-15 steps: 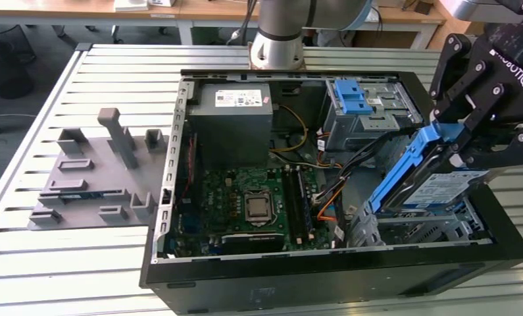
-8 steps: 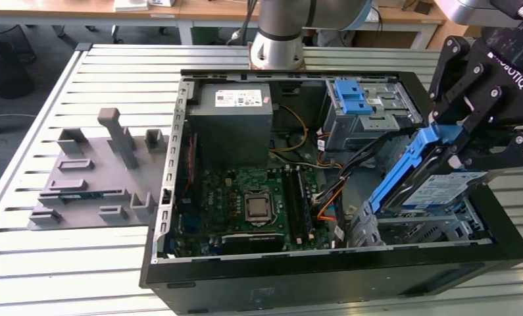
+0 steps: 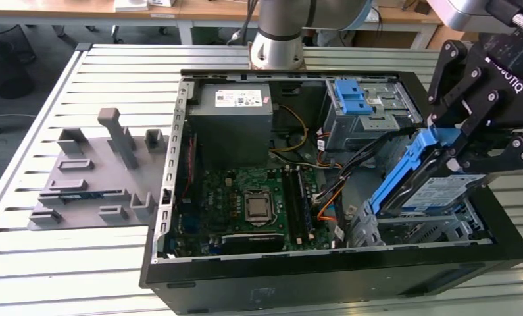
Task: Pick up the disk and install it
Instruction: 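Insert the disk into the insertion slot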
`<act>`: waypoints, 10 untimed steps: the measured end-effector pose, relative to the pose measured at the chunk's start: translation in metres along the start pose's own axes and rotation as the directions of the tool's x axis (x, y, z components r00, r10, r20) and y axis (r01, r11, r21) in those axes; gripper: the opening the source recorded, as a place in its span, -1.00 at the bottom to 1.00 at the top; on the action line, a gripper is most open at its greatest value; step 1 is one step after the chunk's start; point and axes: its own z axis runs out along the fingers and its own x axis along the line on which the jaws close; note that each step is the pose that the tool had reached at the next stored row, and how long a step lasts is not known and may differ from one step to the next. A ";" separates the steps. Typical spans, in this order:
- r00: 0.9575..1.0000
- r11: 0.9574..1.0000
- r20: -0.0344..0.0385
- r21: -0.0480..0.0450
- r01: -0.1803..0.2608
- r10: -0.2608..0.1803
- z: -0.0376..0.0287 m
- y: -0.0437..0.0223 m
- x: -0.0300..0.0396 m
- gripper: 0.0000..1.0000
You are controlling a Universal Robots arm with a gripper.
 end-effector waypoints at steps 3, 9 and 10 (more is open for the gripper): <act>1.000 1.000 0.000 0.000 0.000 0.000 0.0011 0.0000 0.0001 -0.27; 1.000 1.000 0.000 0.000 0.000 0.000 0.0031 -0.0001 0.0002 -0.27; 1.000 1.000 0.000 0.000 0.000 0.000 0.0035 -0.0001 0.0002 -0.27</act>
